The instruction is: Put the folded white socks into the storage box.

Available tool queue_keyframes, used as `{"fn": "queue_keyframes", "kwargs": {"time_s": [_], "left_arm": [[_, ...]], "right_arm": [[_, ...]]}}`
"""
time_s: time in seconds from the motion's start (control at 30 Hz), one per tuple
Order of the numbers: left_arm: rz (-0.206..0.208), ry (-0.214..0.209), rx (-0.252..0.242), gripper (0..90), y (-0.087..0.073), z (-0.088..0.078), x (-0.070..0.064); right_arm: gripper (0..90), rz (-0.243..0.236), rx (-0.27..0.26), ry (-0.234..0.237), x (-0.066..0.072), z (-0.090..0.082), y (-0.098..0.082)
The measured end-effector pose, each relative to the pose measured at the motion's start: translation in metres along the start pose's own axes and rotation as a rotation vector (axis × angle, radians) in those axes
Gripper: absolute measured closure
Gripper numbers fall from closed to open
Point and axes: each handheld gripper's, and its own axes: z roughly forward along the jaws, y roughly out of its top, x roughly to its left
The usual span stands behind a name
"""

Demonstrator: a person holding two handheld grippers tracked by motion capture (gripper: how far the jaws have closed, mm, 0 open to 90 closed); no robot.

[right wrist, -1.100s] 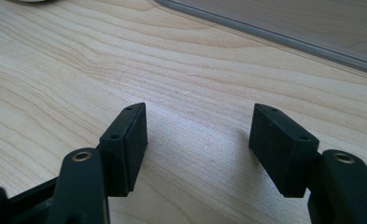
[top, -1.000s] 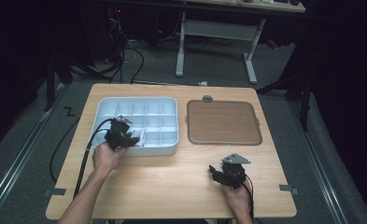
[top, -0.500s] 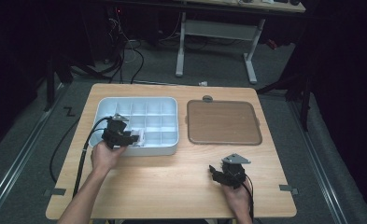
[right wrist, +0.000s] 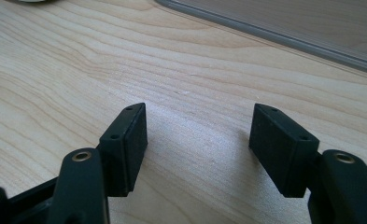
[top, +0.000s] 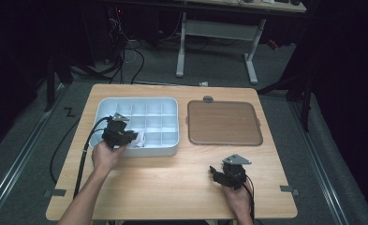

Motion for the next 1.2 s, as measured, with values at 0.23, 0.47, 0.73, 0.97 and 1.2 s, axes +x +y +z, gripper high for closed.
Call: {"fn": "queue_keyframes", "kwargs": {"time_s": [0.23,0.47,0.73,0.97,1.2], "left_arm": [[0.023,0.019,0.026,80.2,-0.006,0.008,0.0],[0.014,0.024,0.042,78.0,-0.006,0.009,0.003],[-0.06,-0.065,-0.009,60.5,0.009,-0.016,-0.006],[-0.004,-0.04,0.094,51.6,-0.004,-0.012,-0.012],[0.047,0.031,0.113,57.9,-0.014,0.003,-0.007]], "right_arm": [[37.4,0.0,0.0,0.0,0.0,0.0,0.0],[37.4,0.0,0.0,0.0,0.0,0.0,0.0],[37.3,0.0,0.0,0.0,0.0,0.0,0.0],[37.3,0.0,0.0,0.0,0.0,0.0,0.0],[37.3,0.0,0.0,0.0,0.0,0.0,0.0]]}}
